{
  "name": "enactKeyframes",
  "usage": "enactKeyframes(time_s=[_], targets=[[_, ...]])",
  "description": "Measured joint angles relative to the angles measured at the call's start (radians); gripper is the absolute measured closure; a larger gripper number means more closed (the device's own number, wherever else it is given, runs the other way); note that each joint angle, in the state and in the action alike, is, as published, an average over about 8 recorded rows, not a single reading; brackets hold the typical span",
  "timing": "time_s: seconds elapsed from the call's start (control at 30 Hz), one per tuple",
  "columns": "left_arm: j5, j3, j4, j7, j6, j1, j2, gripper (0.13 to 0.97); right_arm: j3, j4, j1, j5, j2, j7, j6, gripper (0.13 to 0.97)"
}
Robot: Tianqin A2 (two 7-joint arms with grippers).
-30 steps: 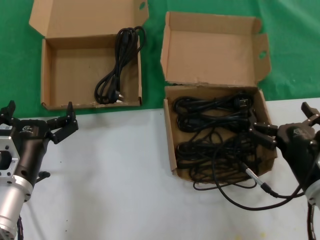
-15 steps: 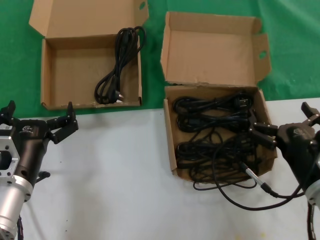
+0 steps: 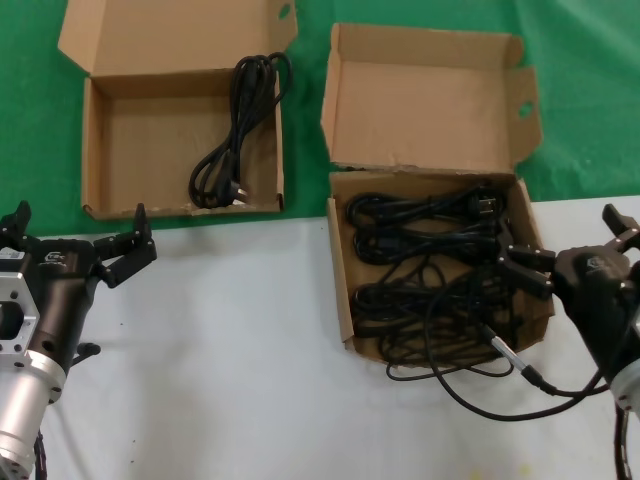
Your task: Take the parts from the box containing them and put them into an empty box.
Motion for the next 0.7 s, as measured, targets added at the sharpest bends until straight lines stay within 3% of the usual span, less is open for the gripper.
enactKeyframes(time_s=[0.7], targets=[[0.0,0.0,0.0,0.0,0.0,0.0,0.0,0.132,0.0,0.0,0.0,0.0,0.0,0.0,0.0,0.129]])
